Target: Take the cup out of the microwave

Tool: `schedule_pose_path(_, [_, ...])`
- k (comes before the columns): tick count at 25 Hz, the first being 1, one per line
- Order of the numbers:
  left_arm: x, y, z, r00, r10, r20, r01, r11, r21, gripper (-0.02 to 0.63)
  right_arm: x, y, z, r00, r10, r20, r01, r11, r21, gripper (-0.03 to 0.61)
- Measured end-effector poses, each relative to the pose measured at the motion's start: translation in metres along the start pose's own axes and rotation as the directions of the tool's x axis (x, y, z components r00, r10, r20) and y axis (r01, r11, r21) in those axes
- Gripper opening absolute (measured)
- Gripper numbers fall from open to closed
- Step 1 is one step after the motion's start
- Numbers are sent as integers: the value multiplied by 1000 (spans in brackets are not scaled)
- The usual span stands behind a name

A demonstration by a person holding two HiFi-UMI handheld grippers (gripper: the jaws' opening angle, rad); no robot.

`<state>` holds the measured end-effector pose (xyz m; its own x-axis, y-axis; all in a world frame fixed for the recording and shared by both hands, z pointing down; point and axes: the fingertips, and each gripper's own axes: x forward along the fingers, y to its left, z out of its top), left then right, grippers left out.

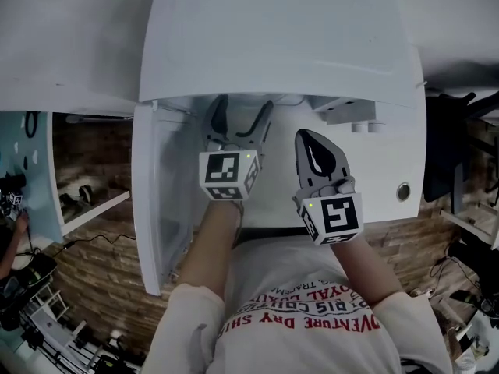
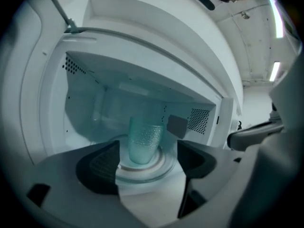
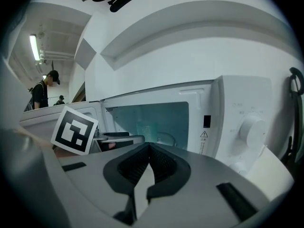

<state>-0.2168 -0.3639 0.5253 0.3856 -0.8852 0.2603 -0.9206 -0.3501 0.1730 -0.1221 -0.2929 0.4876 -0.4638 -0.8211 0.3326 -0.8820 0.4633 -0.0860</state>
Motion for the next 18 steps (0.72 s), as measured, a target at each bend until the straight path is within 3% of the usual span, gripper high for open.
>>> schedule_pose_path(7, [36,2,1,999,-10,-36,13,997,77,373,10,-4,-3,1000,6,-13,-7,1000,-16,11])
schedule_pose_path(18, [70,10,-2,994,9,-106,3,993,115,399,11,-17,-13,999,-9,-53,10,1000,12,11])
